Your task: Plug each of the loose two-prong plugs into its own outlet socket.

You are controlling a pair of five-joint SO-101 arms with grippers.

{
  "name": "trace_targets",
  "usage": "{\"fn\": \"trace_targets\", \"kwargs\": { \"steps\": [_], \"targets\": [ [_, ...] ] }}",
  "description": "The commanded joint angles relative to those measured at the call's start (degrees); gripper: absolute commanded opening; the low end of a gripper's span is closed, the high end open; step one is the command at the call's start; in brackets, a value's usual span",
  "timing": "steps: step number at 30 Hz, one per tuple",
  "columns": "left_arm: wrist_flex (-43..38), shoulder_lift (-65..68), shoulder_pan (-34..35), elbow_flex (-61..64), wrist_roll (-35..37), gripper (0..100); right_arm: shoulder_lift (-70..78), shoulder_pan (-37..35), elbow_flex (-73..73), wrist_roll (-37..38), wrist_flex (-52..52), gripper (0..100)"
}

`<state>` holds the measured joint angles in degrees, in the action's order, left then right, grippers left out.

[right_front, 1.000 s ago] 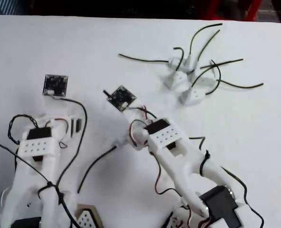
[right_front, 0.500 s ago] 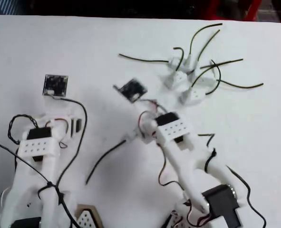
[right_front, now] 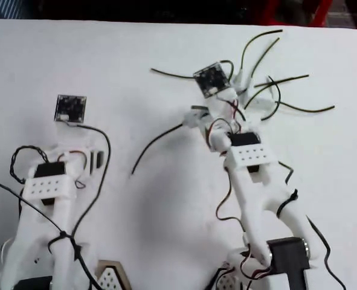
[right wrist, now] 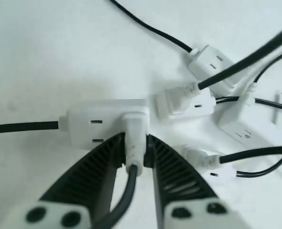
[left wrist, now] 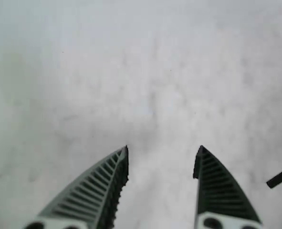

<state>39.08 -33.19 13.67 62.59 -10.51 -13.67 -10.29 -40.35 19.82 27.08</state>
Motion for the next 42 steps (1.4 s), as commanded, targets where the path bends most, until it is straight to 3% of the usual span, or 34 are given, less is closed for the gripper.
{"fn": "trace_targets", "kwargs": {
  "steps": [1, 10, 13, 17, 32, 36, 42],
  "targets": [
    [-0.97, -0.57, 0.66, -0.35, 0.62, 23, -2.77, 1.80, 3.16, 0.35, -1.54, 2.1],
    [-0.97, -0.48, 0.66, -0.35, 0.62, 23, 2.24, 5.67, 5.98, 0.00, -6.46, 2.3],
    [-0.97, -0.48, 0.66, -0.35, 0.62, 23, 6.81, 6.90, 9.49, -0.09, -5.23, 8.0],
    [-0.97, -0.48, 0.66, -0.26, 0.62, 23, 7.16, 7.25, 12.40, -0.09, 1.19, 15.2],
    [-0.97, -0.66, 0.48, -0.26, 0.62, 23, -20.00, -0.75, 12.31, -0.09, 38.73, 15.2],
    [-0.97, -0.92, 0.40, -0.26, 0.70, 23, -24.40, -1.71, 6.51, -0.09, 41.71, 15.1],
    [-1.05, -1.27, -0.22, -0.88, 0.70, 6, -32.84, -1.71, -4.75, -0.09, 41.54, 15.1]
  ]
}}
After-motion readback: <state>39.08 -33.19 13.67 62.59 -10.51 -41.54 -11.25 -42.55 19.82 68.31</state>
